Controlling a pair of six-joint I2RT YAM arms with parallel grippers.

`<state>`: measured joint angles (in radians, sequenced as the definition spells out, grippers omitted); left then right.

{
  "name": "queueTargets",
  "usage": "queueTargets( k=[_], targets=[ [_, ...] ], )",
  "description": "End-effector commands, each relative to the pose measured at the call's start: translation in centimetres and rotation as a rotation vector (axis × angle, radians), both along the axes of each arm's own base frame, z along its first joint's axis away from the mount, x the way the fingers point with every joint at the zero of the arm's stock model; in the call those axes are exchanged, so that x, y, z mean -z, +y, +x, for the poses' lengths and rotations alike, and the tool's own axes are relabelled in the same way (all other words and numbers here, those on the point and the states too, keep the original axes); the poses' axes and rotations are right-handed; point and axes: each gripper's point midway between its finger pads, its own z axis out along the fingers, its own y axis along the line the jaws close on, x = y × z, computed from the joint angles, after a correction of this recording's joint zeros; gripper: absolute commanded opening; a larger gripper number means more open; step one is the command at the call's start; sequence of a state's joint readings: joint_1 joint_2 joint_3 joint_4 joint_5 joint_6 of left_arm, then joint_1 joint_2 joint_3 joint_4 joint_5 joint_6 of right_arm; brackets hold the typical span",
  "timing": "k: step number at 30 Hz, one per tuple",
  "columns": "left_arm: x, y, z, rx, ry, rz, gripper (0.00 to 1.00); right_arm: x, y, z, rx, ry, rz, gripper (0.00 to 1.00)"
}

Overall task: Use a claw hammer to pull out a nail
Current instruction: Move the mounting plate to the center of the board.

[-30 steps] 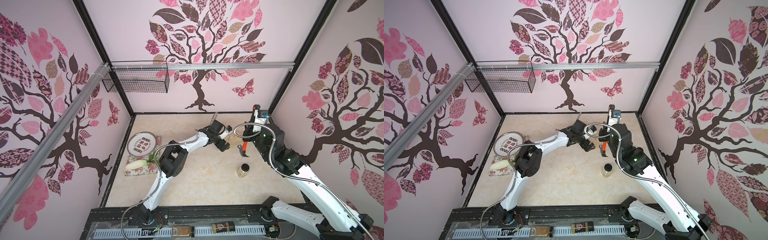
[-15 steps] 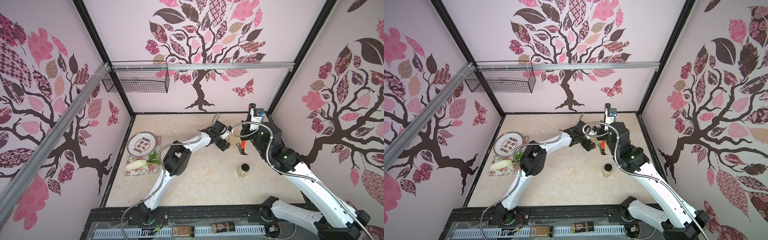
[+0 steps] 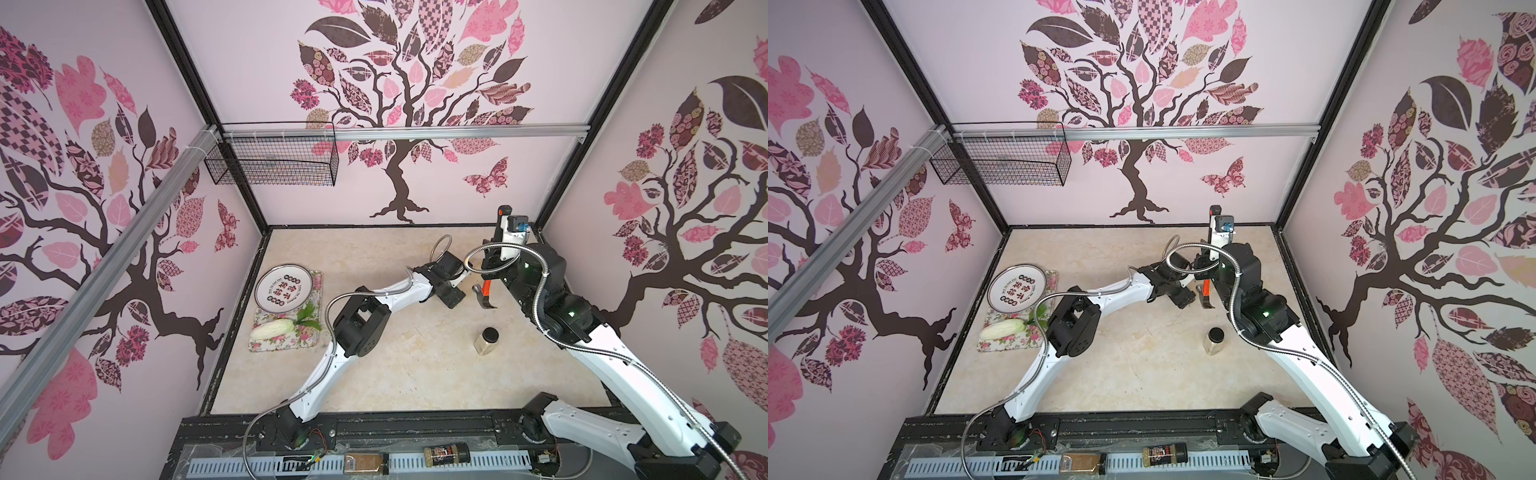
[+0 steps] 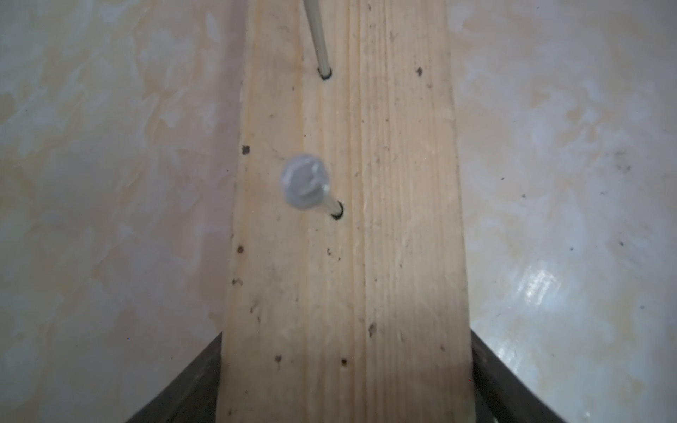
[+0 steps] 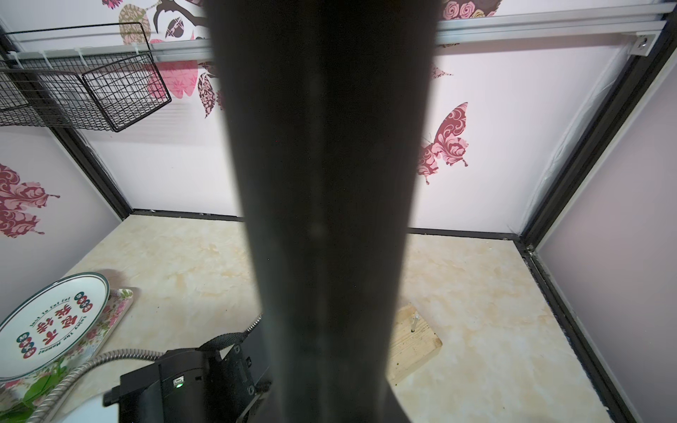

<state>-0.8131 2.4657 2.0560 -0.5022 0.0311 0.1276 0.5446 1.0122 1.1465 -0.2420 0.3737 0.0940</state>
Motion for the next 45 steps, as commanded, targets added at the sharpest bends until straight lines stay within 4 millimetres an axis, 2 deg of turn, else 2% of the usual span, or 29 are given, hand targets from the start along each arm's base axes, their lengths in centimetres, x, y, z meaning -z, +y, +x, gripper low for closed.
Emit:
queueTargets(
  k=[1,5,8,15,22,28,33,37,42,45],
  targets=[
    [-0.1,-0.6,0.3,-0.059,0.013,-0.059,0.70,-3.8,-0.7,-0.9,0.005,-0.114,0.081,0.18],
    [-0.6,-0.7,-0.6,-0.079,0.014,-0.079,0.60,-4.4,-0.9,-1.4,-0.003,-0.113,0.105,0.18],
    [0.2,0.5,-2.0,-0.101,0.043,-0.046,0.54,-4.5,-1.2,-2.2,-0.003,-0.104,0.134,0.18],
    [-0.3,4.6,-5.5,-0.231,0.068,-0.026,0.50,-3.9,-1.3,-4.3,-0.050,-0.075,0.286,0.18],
    [0.0,10.1,-9.1,-0.463,0.020,0.084,0.45,-1.5,0.0,-4.9,-0.108,0.021,0.408,0.17],
    [0.4,13.5,-12.2,-0.694,0.052,0.062,0.44,-1.0,0.8,-5.0,-0.142,0.041,0.459,0.16],
    [0.5,15.1,-14.7,-0.811,0.029,0.067,0.44,-1.0,1.5,-5.1,-0.177,0.055,0.488,0.16],
    [0.5,15.3,-16.2,-0.841,0.029,0.059,0.44,-1.1,2.0,-5.2,-0.202,0.057,0.510,0.16],
    [1.3,15.5,-17.0,-0.866,0.066,0.047,0.45,-1.0,2.5,-5.0,-0.223,0.059,0.524,0.16],
    [1.4,15.0,-17.1,-0.855,0.087,0.017,0.46,-1.0,2.6,-4.8,-0.220,0.062,0.518,0.16]
  ],
)
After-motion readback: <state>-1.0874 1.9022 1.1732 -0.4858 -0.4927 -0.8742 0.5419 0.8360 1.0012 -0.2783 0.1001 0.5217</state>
